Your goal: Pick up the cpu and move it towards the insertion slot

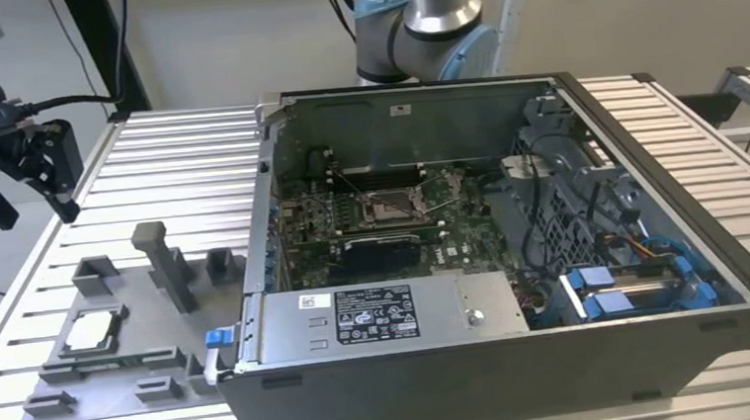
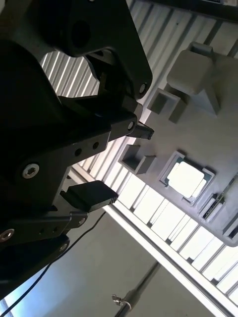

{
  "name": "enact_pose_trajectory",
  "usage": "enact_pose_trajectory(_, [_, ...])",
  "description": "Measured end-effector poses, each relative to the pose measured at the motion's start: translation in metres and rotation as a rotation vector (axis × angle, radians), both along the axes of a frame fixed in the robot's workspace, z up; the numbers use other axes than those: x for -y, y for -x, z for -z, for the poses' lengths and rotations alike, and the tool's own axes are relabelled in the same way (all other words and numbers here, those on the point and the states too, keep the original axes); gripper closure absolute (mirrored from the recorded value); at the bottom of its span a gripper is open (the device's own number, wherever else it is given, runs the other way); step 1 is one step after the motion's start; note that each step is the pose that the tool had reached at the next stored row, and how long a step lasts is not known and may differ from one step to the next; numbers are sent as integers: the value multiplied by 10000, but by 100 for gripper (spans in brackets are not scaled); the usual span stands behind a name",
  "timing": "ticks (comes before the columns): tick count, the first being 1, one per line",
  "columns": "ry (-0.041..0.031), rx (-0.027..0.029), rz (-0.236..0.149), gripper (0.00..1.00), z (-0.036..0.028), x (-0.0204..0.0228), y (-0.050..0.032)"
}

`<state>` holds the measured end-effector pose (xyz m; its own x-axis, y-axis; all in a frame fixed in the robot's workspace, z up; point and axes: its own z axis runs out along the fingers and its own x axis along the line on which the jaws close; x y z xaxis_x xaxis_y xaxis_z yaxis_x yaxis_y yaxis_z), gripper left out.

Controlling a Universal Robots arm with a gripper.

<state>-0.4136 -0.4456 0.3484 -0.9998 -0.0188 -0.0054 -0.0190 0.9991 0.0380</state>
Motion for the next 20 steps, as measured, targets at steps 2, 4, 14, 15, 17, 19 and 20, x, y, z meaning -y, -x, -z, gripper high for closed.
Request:
enact_pose_trajectory(2, [0,1,5,0,3,0,0])
enact_pose_trajectory(4, [-1,2,5,0,5,0,0])
enact_pose_trajectory(14, [-1,1,4,0,34,0,0])
enact_pose_trajectory(15, [0,1,4,0,37,0,0])
enact_pose_trajectory(17, [0,1,4,0,44,0,0])
enact_pose_trajectory(19, [-1,1,4,0,51,0,0])
enact_pose_trajectory(20, [-1,1,4,0,55,0,0])
